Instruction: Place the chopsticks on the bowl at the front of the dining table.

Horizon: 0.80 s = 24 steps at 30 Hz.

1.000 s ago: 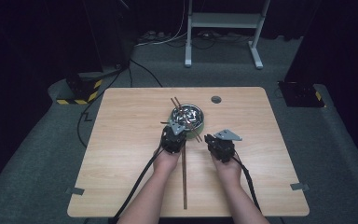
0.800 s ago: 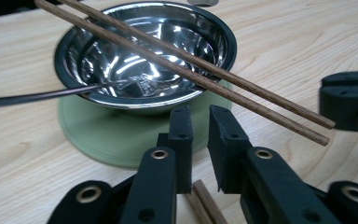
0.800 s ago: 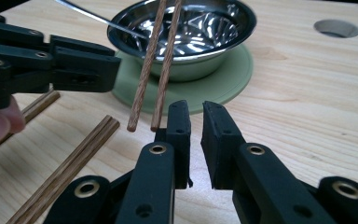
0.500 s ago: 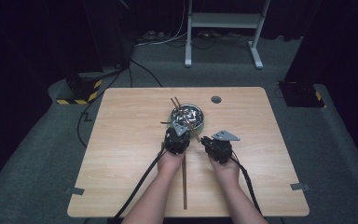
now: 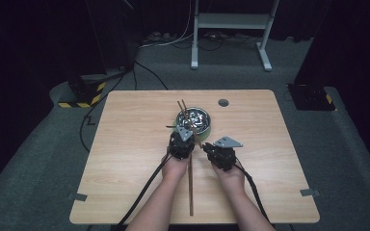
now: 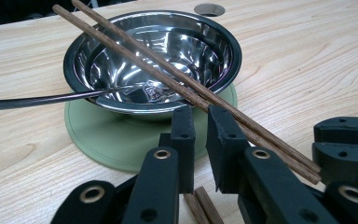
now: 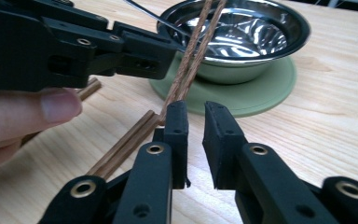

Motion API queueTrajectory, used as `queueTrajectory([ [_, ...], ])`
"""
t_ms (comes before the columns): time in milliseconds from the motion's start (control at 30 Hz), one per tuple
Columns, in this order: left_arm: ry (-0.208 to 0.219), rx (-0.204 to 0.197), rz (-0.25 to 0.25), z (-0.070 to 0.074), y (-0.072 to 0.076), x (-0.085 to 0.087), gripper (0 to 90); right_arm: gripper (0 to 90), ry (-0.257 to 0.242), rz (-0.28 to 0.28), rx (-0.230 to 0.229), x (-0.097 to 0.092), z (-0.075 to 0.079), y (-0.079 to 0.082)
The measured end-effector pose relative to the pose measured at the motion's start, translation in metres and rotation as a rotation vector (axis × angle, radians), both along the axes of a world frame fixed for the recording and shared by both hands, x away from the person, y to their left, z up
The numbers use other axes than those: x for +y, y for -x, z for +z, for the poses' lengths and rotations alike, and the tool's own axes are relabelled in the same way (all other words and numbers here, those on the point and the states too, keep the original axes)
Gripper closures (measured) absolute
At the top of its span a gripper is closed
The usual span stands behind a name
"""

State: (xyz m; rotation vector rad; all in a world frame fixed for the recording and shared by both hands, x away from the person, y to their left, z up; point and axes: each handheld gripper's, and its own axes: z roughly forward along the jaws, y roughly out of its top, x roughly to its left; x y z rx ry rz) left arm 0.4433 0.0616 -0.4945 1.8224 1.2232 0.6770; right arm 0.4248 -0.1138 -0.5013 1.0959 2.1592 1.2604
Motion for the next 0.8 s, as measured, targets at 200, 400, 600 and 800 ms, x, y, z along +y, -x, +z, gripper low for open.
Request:
queueTrajectory([
  [200, 0.001, -0.007, 0.019, 0.0007, 0.0007, 0.0030, 80.2, 75.1, -0.011, -0.042, -0.008, -0.0039, -0.0001, -0.0028],
  [400, 0.001, -0.016, 0.031, -0.0006, 0.0026, 0.0010, 77.1, 73.6, -0.012, -0.056, -0.006, -0.0044, -0.0019, -0.0051],
  [600, 0.006, -0.003, 0.038, -0.0014, 0.0014, 0.0019, 74.2, 72.2, -0.004, -0.050, 0.003, -0.0031, -0.0027, -0.0038],
  [800, 0.002, -0.005, 0.028, -0.0012, 0.0021, 0.0014, 74.1, 72.4, 0.005, -0.030, 0.002, 0.0007, -0.0026, -0.0021],
])
